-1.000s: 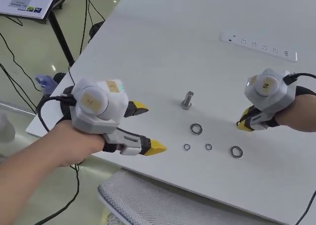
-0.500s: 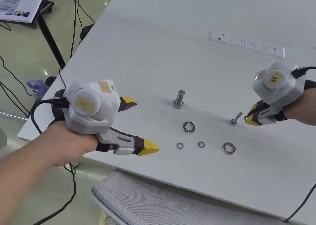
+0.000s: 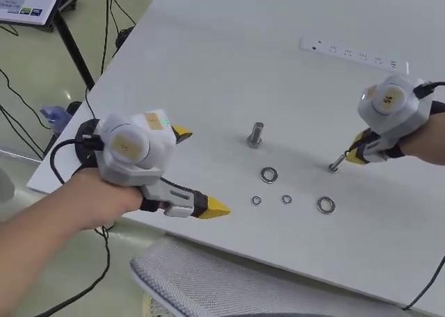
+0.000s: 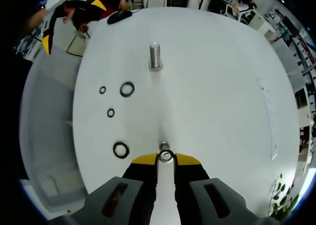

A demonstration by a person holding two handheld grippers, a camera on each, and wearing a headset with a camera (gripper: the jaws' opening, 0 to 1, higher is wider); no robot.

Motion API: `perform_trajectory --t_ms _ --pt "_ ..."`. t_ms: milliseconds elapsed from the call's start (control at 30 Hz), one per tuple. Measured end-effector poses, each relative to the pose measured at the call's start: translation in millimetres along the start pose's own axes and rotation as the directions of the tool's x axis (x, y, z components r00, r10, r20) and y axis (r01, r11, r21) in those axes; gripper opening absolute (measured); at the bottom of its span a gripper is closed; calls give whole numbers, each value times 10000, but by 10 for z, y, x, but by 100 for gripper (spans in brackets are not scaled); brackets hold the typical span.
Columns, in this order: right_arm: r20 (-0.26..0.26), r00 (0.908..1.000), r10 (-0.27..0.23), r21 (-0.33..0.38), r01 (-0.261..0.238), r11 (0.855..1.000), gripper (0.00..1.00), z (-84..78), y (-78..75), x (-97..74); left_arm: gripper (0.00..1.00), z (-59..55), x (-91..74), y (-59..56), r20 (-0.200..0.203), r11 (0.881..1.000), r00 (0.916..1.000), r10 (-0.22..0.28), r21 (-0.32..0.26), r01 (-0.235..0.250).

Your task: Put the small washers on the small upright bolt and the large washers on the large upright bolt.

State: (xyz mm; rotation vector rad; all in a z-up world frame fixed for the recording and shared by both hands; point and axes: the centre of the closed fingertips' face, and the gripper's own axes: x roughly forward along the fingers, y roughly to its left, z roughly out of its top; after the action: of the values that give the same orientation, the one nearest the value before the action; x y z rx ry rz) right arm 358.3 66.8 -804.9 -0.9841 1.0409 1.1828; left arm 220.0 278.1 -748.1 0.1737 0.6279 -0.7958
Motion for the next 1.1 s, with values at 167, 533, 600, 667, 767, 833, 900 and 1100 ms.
perform_trajectory --t_ms 167,533,600,667,767,833,900,1100 --pt "-25 10000 52 -29 -52 10000 13 15 -9 15 100 9 6 27 22 9998 9999 158 88 -158" --pt "-145 9998 123 -57 -124 9999 13 -13 0 55 97 -2 46 5 -118 10000 9999 -52 40 53" --pt "-160 9998 139 -64 -140 9999 13 -15 2 62 95 -12 51 -4 -141 9999 9998 -129 22 130" --pt "-170 9998 142 -72 -143 9999 13 -16 -1 69 94 -14 51 -5 -111 9998 9998 -177 -30 176" --pt "-187 9997 174 -72 -176 9998 13 -15 0 80 93 -20 45 8 -103 9998 9998 -169 -75 168" --pt "-192 9997 171 -59 -173 9998 13 -13 -4 84 93 -27 42 14 -126 9998 9998 -174 -104 173" --pt "-206 9996 168 -73 -169 9998 13 -11 -10 97 92 -32 37 22 -143 9998 9998 -170 -92 169" --pt "-299 9994 192 -134 -196 9997 13 -17 -1 159 90 -26 27 24 -144 9997 9997 -207 -145 205"
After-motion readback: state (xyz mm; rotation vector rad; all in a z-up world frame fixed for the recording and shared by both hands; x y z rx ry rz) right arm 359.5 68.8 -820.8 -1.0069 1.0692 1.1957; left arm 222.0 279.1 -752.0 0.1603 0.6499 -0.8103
